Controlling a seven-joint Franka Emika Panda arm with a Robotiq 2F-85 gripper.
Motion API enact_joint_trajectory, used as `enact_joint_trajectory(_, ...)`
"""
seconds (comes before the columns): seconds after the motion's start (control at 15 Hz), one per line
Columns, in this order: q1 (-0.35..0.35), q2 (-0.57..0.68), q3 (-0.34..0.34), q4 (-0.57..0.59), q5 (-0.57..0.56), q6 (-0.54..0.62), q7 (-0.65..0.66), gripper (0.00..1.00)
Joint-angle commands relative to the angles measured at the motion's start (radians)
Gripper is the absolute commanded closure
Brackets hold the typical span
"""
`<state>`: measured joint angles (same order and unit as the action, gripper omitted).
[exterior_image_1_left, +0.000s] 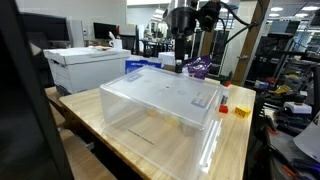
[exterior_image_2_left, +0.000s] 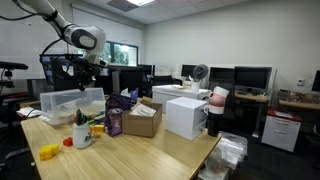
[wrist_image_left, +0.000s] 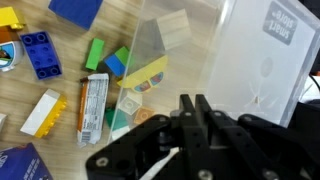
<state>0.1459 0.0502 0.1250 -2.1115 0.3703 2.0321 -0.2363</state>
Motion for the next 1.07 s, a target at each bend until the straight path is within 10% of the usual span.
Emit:
enact_joint_trajectory(0.0, -0.002, -0.036, 0.008, -0.027, -0.037, 0.001, 0.052, 0.6)
enact_joint_trajectory(1.0, 0.001, -0.026, 0.019, -0.036, -0.03, -0.004, 0.113, 0.0)
